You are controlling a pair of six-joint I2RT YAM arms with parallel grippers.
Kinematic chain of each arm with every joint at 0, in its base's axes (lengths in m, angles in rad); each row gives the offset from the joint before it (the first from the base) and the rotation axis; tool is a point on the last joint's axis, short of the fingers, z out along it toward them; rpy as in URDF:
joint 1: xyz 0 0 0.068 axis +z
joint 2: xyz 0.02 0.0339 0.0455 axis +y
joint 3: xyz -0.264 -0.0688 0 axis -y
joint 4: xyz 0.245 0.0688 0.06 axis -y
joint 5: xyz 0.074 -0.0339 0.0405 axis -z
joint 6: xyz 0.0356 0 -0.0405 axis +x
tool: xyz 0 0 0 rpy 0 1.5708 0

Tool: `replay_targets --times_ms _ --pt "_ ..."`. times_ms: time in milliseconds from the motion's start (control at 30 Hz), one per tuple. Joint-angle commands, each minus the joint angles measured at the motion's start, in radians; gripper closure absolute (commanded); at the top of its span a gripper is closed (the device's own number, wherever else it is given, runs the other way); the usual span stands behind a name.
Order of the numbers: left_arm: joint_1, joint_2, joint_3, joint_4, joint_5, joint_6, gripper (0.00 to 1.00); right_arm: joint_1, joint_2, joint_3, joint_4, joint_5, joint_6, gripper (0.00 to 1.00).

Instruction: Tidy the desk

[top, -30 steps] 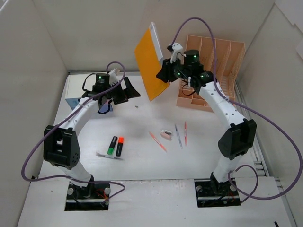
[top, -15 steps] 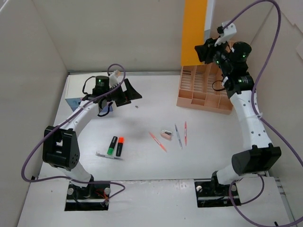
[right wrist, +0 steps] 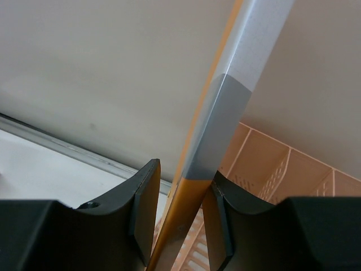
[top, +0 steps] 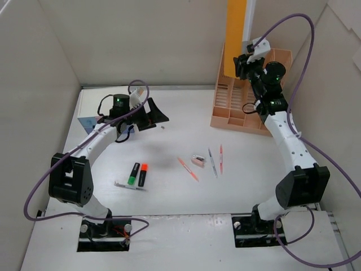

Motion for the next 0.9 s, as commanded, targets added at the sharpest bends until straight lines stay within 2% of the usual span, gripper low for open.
replay_targets --times_ms 0,433,533,867 --pt "0.005 -0.076 0.006 0.062 0.026 0.009 0.05 0.007 -0.013 0.028 0.226 0.086 -0.066 1.00" --pt "0.005 -0.073 0.003 0.043 0.029 0.012 0.05 0.010 0.141 0.009 0.376 0.149 -0.119 1.00" --pt "0.005 -0.076 0.004 0.028 0.023 0.021 0.05 0.008 0.172 -0.029 0.475 0.159 -0.131 1.00" --pt "0.005 -0.090 -0.026 0.020 0.004 0.020 0.05 0.021 0.235 -0.153 0.600 0.181 -0.162 1.00"
